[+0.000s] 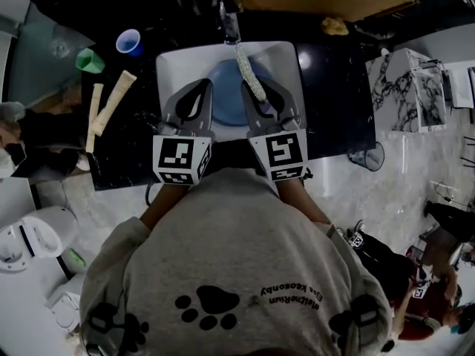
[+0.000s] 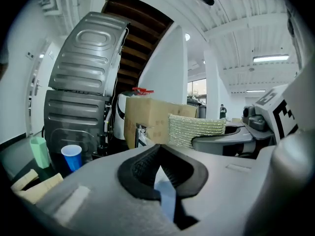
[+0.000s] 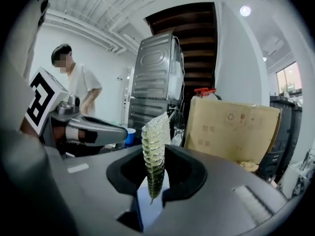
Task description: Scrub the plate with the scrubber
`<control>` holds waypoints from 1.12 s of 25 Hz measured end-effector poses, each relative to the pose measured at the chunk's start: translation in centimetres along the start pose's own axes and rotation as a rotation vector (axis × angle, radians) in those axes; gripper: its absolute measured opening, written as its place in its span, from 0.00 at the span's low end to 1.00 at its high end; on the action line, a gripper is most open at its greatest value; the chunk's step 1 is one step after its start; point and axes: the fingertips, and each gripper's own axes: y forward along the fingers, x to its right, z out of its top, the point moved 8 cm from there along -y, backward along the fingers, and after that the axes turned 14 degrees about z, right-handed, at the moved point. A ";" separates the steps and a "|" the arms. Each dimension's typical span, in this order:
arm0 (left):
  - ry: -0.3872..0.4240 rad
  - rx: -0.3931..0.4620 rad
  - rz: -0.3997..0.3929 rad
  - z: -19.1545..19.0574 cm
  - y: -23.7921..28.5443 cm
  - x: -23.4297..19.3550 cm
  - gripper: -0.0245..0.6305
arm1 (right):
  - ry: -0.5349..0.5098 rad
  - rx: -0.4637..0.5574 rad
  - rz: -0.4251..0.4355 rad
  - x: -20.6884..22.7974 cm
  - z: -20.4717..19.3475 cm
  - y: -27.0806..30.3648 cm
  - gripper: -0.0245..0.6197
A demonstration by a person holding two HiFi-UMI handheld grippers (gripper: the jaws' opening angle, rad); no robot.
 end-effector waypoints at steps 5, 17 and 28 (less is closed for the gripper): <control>0.015 0.091 0.044 1.0 -1.5 -0.2 0.04 | -0.070 0.116 -0.088 -1.3 1.0 -1.0 0.15; 0.055 0.160 0.064 1.6 -4.6 0.2 0.04 | -0.089 0.213 -0.136 -3.3 1.5 -3.2 0.15; 0.059 0.137 0.039 0.3 -5.4 -0.1 0.04 | -0.057 0.246 -0.142 -4.5 1.1 -2.7 0.15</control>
